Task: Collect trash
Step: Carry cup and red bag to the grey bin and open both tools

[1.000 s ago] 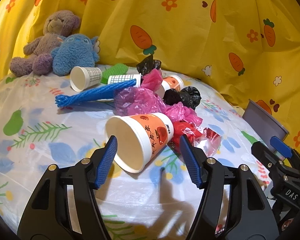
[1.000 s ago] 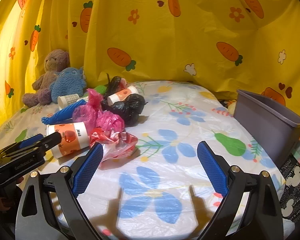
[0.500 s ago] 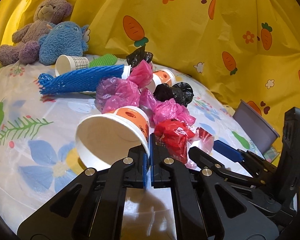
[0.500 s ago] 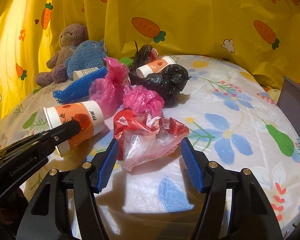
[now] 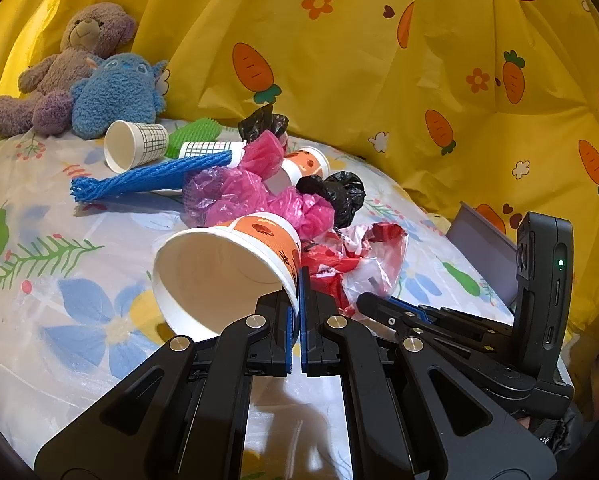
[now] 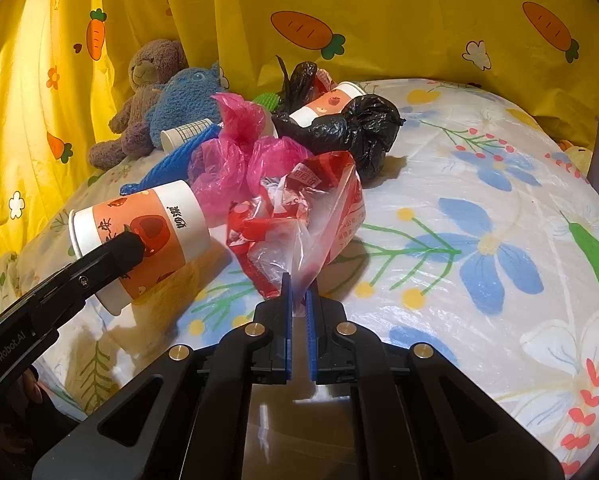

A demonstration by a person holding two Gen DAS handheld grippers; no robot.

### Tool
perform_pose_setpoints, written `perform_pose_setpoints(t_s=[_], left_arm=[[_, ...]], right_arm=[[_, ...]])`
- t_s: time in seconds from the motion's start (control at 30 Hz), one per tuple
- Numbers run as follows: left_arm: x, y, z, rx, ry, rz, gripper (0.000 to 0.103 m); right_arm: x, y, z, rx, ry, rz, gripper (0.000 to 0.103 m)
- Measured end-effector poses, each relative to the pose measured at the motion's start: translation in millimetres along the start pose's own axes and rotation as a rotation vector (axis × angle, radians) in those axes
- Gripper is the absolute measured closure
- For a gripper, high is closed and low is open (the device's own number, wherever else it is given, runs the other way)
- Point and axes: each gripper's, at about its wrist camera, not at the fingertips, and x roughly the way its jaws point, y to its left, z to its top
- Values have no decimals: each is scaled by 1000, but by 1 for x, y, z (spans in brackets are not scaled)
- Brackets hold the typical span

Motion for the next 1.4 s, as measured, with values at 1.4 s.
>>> perform_pose_setpoints(t_s=[1.4], left_arm=[[161, -323, 73, 331, 92, -592, 101]], right_arm=[[-163, -259, 35, 282, -300, -713, 97]])
